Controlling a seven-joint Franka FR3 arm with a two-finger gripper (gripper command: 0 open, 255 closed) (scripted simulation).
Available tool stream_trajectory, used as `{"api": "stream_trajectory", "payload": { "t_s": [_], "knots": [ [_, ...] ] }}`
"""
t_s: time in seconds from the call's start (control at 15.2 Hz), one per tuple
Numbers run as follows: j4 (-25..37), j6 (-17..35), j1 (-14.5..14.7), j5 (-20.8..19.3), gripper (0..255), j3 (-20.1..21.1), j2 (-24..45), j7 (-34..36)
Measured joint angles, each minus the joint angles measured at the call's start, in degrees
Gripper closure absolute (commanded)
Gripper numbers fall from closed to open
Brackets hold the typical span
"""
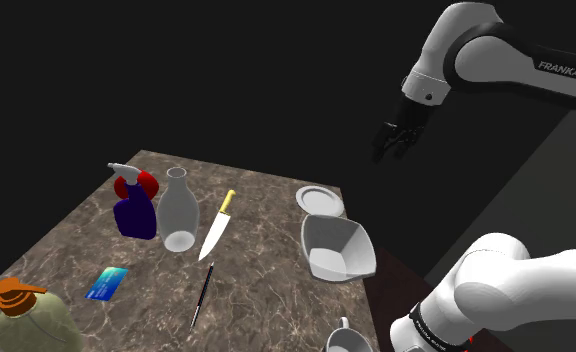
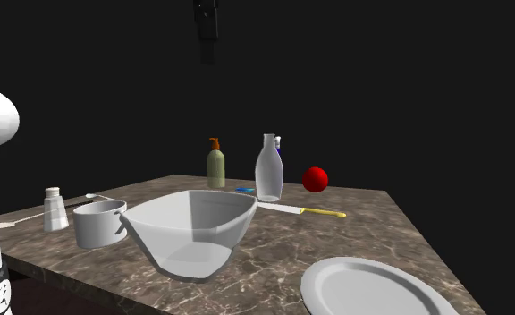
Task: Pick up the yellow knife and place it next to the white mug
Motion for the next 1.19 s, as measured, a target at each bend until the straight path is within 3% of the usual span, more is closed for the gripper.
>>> {"api": "stream_trajectory", "payload": {
  "t_s": [0.2, 0.59, 1.19],
  "knots": [
    [-0.13, 1.53, 0.19, 0.73, 0, 1.02, 1.83, 1.66],
    [0.84, 8.86, 1.06, 3.67, 0, 5.67, 11.91, 9.5],
    [8.42, 17.32, 1.81, 5.38, 0, 11.16, 30.46, 20.84]
  ]
}}
